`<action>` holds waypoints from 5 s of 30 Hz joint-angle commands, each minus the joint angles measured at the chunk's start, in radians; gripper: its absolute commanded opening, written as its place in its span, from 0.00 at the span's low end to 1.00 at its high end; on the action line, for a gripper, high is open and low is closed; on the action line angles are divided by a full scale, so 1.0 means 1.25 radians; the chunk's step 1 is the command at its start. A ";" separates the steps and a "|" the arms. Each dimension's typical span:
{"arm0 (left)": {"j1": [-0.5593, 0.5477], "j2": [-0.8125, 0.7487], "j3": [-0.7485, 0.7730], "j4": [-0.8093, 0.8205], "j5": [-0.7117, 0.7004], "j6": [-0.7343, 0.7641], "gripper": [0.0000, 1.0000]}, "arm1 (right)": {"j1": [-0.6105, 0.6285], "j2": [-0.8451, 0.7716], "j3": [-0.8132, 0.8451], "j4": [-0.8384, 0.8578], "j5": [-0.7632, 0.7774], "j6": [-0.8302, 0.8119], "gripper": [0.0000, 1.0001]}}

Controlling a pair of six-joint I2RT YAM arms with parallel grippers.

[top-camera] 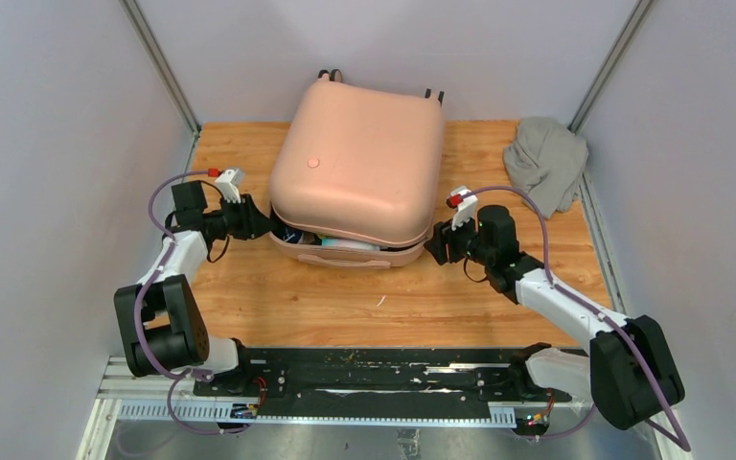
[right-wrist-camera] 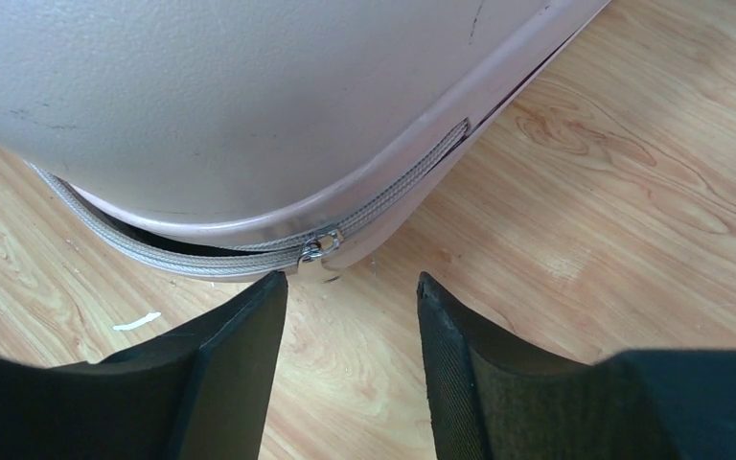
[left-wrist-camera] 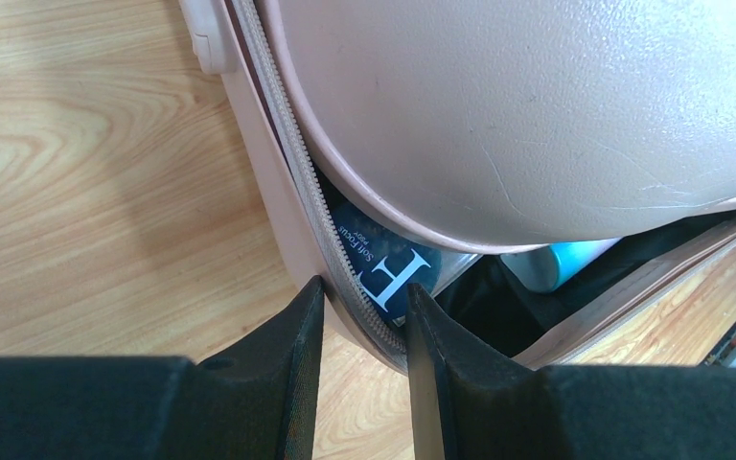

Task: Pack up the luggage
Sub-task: Zip the luggage at the corner of the board.

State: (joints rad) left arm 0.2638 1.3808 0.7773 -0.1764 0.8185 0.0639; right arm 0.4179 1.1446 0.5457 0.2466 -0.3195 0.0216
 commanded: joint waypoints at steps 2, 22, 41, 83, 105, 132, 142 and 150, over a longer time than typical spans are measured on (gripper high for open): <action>-0.005 0.018 -0.022 -0.016 -0.087 0.063 0.05 | -0.009 0.020 0.027 0.036 -0.010 -0.014 0.57; -0.005 0.052 0.050 -0.009 -0.219 0.057 0.00 | -0.017 0.089 0.020 0.130 -0.165 0.043 0.21; 0.000 0.040 0.070 -0.018 -0.259 0.048 0.00 | -0.016 0.104 -0.005 0.216 -0.209 0.072 0.60; 0.000 -0.010 0.073 -0.071 -0.256 0.069 0.00 | -0.014 0.071 0.000 0.138 -0.182 0.048 0.00; -0.065 -0.042 -0.050 -0.069 -0.127 0.021 0.00 | 0.313 0.087 0.125 -0.098 -0.122 0.096 0.00; -0.074 -0.163 -0.062 -0.175 -0.063 0.075 0.00 | 0.554 0.480 0.571 -0.190 0.216 0.126 0.16; -0.019 -0.184 -0.021 -0.255 -0.069 0.137 0.00 | 0.467 0.214 0.444 -0.338 0.254 0.181 0.55; -0.004 -0.219 0.015 -0.318 -0.060 0.173 0.08 | 0.158 -0.162 0.310 -0.487 0.288 0.300 0.71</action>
State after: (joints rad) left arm 0.2459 1.1225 0.7547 -0.4526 0.7185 0.2543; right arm 0.7967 1.0737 0.9752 -0.2115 -0.0139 0.2943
